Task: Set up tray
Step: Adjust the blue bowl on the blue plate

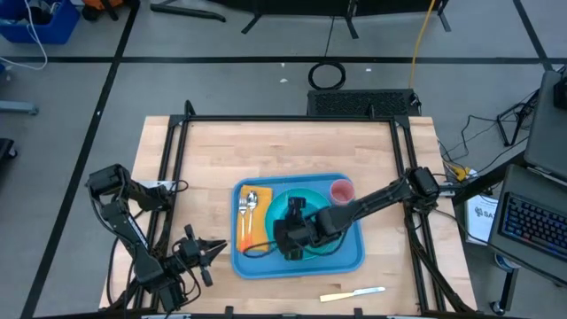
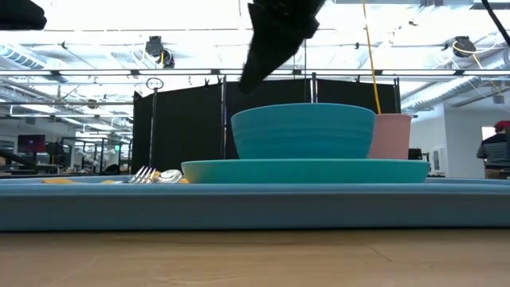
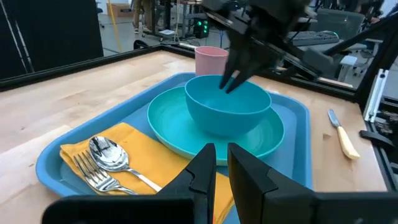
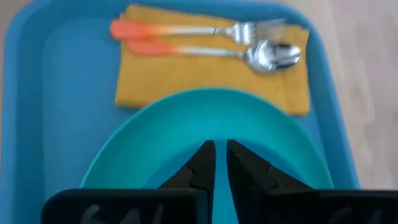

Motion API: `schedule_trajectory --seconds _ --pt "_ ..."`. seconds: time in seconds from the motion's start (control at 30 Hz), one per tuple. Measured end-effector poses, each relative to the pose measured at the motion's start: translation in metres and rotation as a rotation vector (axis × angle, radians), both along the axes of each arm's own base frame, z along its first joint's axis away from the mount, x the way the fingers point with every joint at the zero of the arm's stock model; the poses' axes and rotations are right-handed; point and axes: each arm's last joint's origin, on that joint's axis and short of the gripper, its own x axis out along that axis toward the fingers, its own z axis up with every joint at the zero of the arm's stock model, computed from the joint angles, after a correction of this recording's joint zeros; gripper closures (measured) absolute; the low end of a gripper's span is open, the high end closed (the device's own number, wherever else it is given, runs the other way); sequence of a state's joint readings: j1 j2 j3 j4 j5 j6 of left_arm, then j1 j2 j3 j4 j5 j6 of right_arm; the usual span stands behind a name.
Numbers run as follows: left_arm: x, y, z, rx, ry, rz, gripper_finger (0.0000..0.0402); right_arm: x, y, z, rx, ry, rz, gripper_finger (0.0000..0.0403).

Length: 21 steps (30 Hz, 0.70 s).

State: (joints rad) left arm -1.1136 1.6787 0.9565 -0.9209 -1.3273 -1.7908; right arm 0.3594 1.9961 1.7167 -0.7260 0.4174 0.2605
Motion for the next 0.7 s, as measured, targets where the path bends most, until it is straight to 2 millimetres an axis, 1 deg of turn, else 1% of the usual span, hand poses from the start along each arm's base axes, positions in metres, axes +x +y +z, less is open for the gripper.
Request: schedule_trajectory --seconds 0.13,0.33,0.57,0.63,0.7 --pt "0.005 0.002 0.000 -0.021 0.003 0.023 0.0357 -0.013 0.009 0.000 0.001 0.058 -0.017 0.0381" --pt "0.015 0.005 -0.001 -0.049 0.023 0.053 0.0357 -0.031 0.014 0.008 0.024 0.115 -0.097 0.0391" --pt "0.019 0.007 -0.002 -0.048 0.055 0.064 0.0357 -0.040 0.018 0.008 0.037 0.146 -0.149 0.0390" --pt "0.021 0.007 -0.002 -0.034 0.059 0.064 0.0357 -0.041 0.019 0.004 0.059 0.153 -0.163 0.0389" --pt "0.022 0.009 -0.002 -0.008 0.068 0.065 0.0357 -0.044 0.020 0.000 0.097 0.195 -0.160 0.0388"
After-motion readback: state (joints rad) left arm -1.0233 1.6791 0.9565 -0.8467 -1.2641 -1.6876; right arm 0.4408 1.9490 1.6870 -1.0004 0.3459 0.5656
